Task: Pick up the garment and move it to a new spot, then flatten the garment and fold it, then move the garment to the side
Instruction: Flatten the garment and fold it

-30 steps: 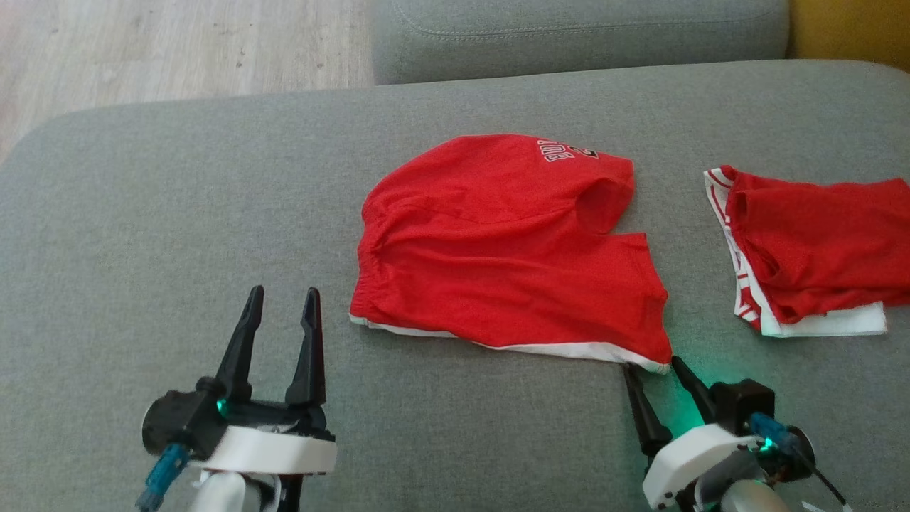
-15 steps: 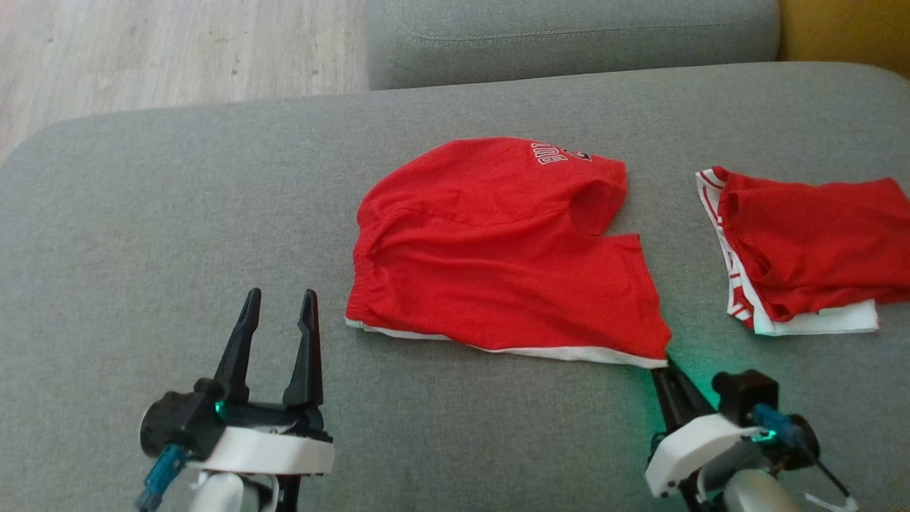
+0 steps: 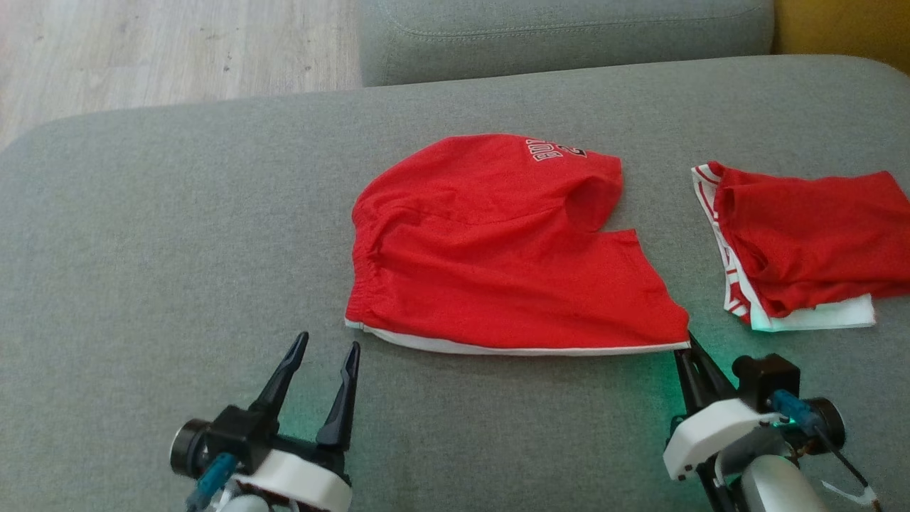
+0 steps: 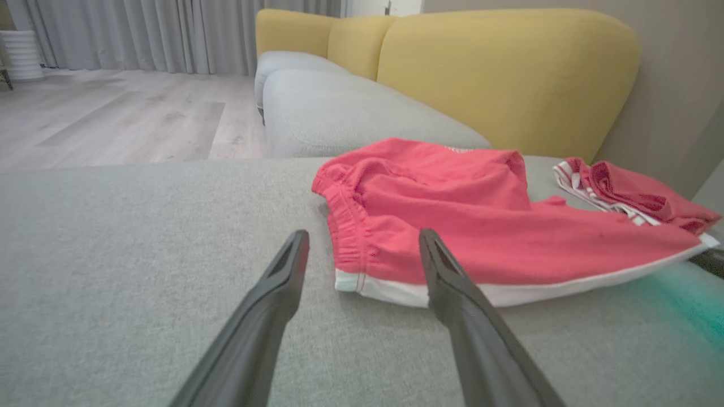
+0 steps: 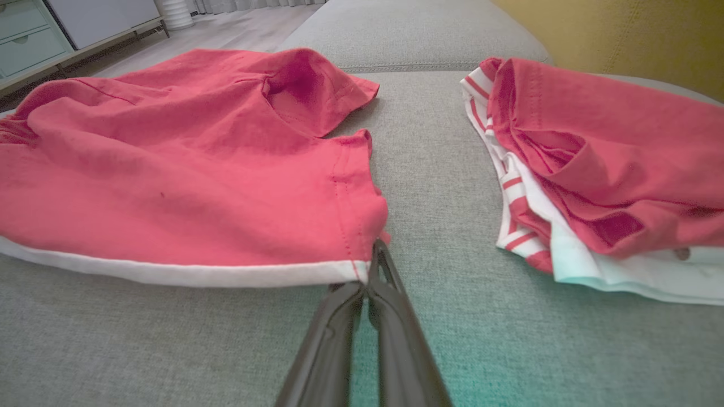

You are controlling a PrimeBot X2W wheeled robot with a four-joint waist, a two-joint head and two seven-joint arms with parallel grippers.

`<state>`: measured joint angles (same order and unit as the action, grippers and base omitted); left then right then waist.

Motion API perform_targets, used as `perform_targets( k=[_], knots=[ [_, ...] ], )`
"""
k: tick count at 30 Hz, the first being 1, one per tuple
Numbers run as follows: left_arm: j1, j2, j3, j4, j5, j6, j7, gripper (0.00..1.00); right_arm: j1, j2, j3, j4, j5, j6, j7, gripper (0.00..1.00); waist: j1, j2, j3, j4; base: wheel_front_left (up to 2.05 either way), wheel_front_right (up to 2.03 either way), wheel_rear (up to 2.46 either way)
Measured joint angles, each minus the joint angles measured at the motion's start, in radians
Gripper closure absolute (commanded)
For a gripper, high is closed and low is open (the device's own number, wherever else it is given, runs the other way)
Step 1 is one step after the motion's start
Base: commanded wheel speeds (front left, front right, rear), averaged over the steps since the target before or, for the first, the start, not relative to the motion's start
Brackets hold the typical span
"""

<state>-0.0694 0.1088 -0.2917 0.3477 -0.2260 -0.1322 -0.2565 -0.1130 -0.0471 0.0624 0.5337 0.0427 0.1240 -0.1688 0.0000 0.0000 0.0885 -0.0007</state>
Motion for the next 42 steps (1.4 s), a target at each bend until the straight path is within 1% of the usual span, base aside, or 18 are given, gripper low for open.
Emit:
perform_targets(
  k=[3, 9, 19, 23, 31, 32, 33, 39, 42],
  knots=[
    [-0.025, 0.013, -0.027, 0.056, 0.0, 0.0, 0.0, 0.0, 0.0, 0.0, 0.0, -0.008, 0.0, 0.0, 0.008, 1.0, 0.0, 0.0, 0.002, 0.0, 0.0, 0.0, 0.0],
    [-0.105, 0.018, -0.054, 0.195, 0.028, 0.0, 0.016, 0.0, 0.0, 0.0, 0.0, -0.025, -0.003, 0.0, 0.021, 1.0, 0.0, 0.0, 0.012, -0.006, 0.0, 0.0, 0.0],
    [-0.257, 0.017, -0.084, 0.384, 0.045, 0.002, 0.037, 0.0, -0.032, 0.0, 0.017, -0.039, -0.01, 0.0, 0.03, 1.0, 0.0001, 0.0, 0.053, -0.045, 0.0, 0.0, 0.0],
    [-0.287, 0.017, -0.104, 0.431, 0.045, 0.001, 0.037, 0.0, -0.044, 0.0, 0.023, -0.042, -0.01, 0.0, 0.03, 1.0, 0.0001, 0.0, 0.066, -0.057, 0.0, 0.0, 0.0],
    [-0.302, 0.016, -0.136, 0.469, 0.015, 0.0, 0.025, 0.0, -0.043, 0.0, 0.025, -0.037, -0.009, 0.0, 0.03, 1.0, 0.0, 0.0, 0.065, -0.062, 0.0, 0.0, 0.0],
    [-0.302, 0.016, -0.154, 0.471, 0.003, 0.0, 0.022, 0.56, -0.043, 0.0, 0.026, -0.036, -0.009, 0.0, 0.03, 1.0, 0.0, 0.0, 0.063, -0.062, 0.0, 0.0, 0.0],
    [-0.302, 0.016, -0.165, 0.47, -0.003, 0.0, 0.019, 1.0, -0.043, 0.0, 0.026, -0.036, -0.009, 0.0, 0.03, 1.0, -0.0001, 0.0, 0.062, -0.062, 0.0, 0.0, 0.0],
    [-0.302, 0.018, -0.194, 0.451, -0.039, 0.0, 0.008, 1.0, -0.043, 0.0, 0.023, -0.035, -0.009, 0.0, 0.03, 1.0, 0.0, 0.0, 0.056, -0.055, 0.0, 0.0, 0.0],
    [-0.301, 0.031, -0.201, 0.427, -0.043, 0.0, 0.008, 1.0, -0.043, 0.0, 0.013, -0.036, -0.016, 0.0, 0.03, 1.0, 0.0, 0.0, 0.047, -0.047, 0.0, 0.0, 0.0]
  ],
)
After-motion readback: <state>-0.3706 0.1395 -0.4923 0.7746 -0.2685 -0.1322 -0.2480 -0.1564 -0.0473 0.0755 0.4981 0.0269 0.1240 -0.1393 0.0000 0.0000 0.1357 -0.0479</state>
